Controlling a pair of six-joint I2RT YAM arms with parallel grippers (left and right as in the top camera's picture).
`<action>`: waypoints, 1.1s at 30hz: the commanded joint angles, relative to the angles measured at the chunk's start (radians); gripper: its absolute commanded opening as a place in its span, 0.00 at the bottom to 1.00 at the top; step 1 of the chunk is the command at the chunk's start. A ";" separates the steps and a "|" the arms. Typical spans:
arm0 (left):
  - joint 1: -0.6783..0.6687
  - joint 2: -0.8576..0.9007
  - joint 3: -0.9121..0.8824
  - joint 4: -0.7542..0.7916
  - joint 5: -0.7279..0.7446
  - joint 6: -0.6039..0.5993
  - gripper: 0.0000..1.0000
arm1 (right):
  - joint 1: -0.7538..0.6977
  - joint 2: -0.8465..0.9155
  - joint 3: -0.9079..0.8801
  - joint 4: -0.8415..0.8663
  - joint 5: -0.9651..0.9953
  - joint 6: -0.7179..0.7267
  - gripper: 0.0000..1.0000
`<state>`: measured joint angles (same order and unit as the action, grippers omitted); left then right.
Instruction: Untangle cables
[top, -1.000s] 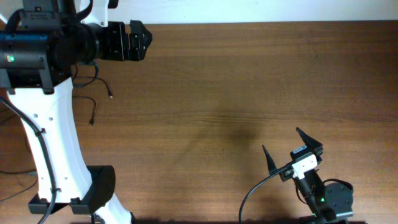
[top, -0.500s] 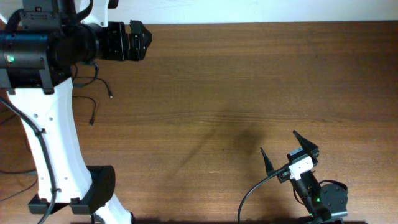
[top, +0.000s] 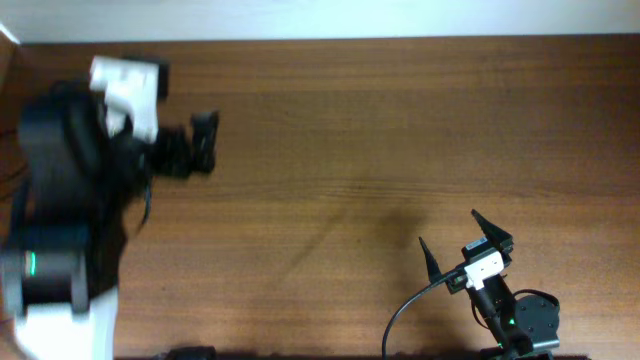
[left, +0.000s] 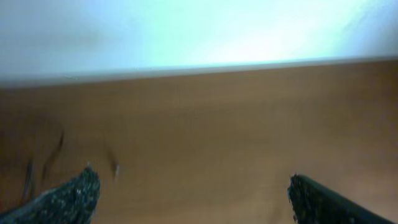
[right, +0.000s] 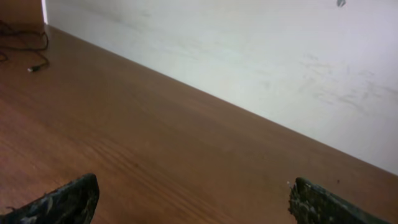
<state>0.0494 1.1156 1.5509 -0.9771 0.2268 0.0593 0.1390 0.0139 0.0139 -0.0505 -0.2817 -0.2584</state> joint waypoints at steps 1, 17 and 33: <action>0.085 -0.308 -0.374 0.120 -0.006 0.009 0.99 | 0.003 -0.011 -0.008 -0.004 0.005 0.004 0.99; 0.027 -1.111 -1.541 0.912 -0.085 -0.022 1.00 | 0.003 -0.011 -0.008 -0.004 0.005 0.004 0.99; 0.016 -1.110 -1.541 0.910 -0.086 -0.021 0.99 | 0.003 -0.011 -0.008 -0.004 0.005 0.004 0.99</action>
<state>0.0692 0.0139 0.0185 -0.0700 0.1482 0.0486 0.1390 0.0120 0.0128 -0.0513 -0.2775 -0.2588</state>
